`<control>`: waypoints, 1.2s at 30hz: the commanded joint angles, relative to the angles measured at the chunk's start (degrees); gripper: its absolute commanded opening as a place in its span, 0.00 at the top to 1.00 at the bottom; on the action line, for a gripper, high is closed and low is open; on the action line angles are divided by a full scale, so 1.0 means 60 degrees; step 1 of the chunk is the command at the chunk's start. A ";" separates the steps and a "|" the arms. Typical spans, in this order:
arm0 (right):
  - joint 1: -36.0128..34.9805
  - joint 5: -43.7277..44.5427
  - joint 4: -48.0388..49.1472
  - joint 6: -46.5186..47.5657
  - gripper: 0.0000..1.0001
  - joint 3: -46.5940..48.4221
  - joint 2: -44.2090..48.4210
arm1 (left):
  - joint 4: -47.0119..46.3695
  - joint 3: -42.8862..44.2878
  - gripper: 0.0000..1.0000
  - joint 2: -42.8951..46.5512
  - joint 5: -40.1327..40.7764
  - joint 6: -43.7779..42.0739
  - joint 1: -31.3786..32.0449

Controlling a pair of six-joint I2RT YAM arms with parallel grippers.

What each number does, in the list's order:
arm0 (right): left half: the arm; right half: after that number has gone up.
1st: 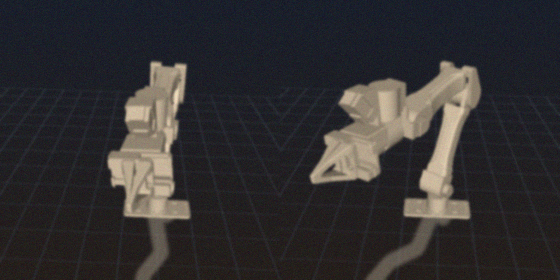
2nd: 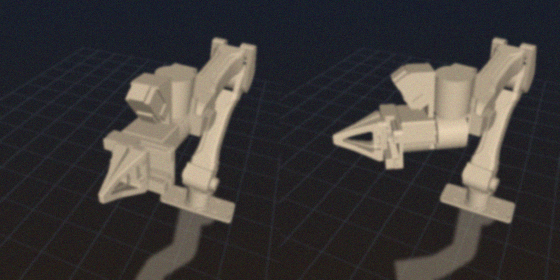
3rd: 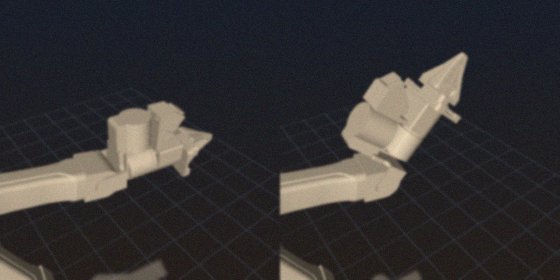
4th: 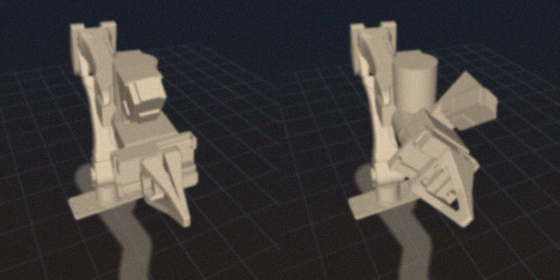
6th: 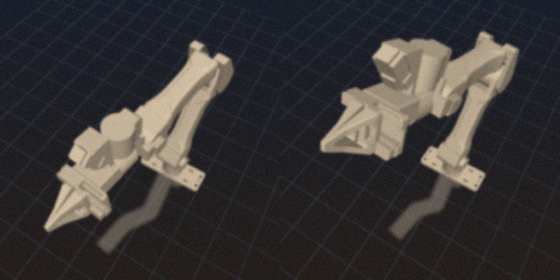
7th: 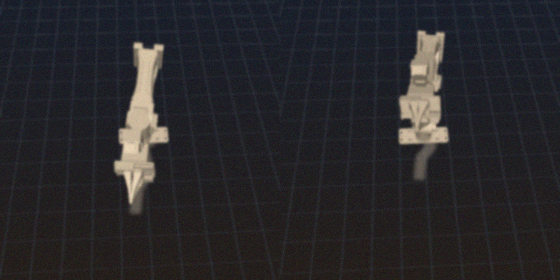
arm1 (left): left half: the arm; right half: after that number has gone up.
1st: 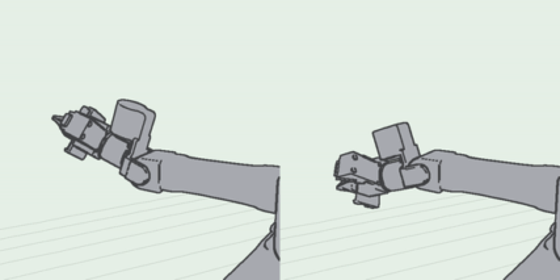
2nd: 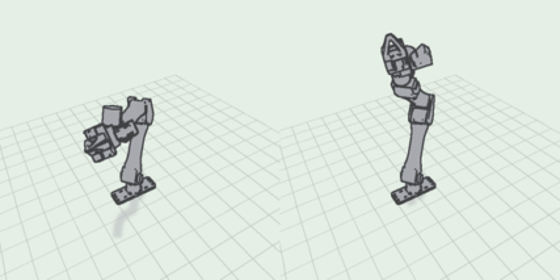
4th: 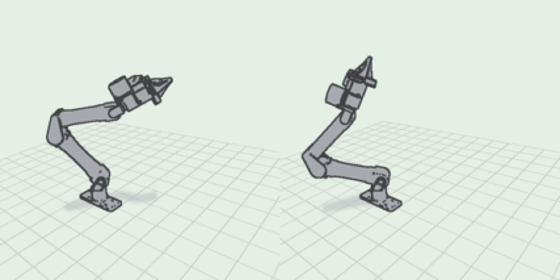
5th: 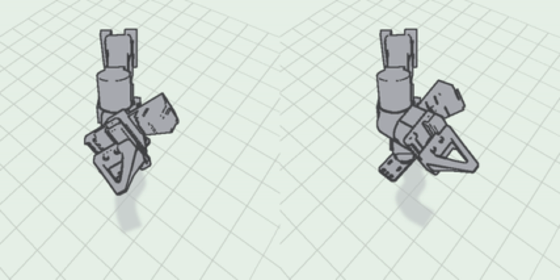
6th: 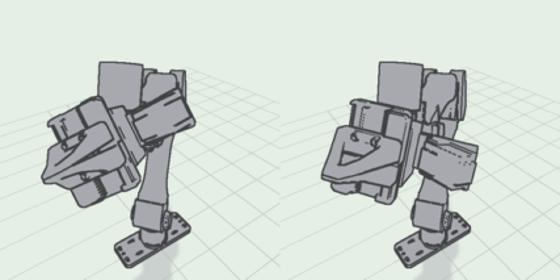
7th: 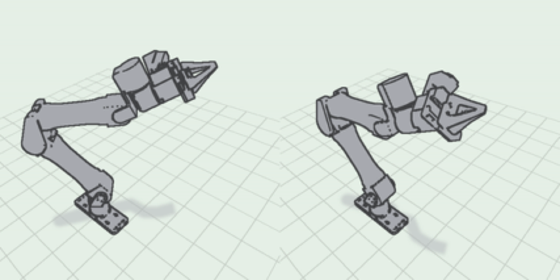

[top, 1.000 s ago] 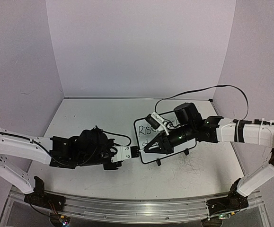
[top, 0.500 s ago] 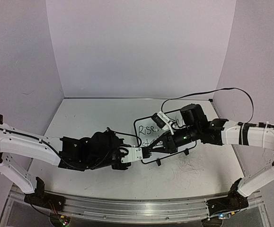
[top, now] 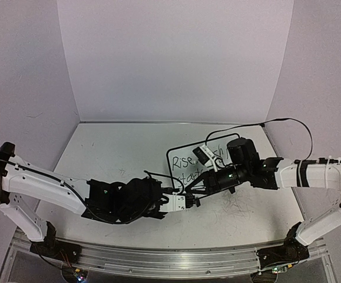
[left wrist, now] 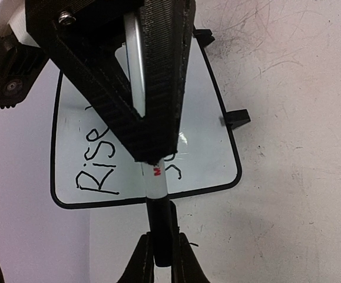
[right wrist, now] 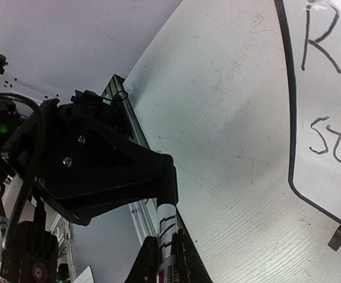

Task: Write a sentence on the whiteboard
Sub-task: Insert the whiteboard marker without the cap into the pen cap, then put down the whiteboard marker at the center of the board.

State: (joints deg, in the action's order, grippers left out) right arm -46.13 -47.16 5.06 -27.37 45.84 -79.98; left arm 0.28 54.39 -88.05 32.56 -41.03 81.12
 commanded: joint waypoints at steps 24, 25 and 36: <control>-0.2258 0.3234 0.2132 0.5339 1.00 0.0530 -0.3118 | 0.0423 -0.2785 0.19 0.7923 -0.0104 1.1051 0.0440; -0.2289 0.3327 0.1991 0.5458 0.98 0.0620 -0.3315 | 0.0431 -0.2886 0.18 0.8182 0.0114 1.1224 0.0438; -0.2262 0.7395 0.0597 0.3738 0.38 0.0228 -0.1785 | 0.0679 -0.2184 0.14 0.6706 0.0246 1.1727 0.0101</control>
State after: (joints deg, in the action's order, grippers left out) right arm -59.74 -17.78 13.26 0.38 47.68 -100.30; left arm 3.94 36.75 -42.44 34.31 27.98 83.48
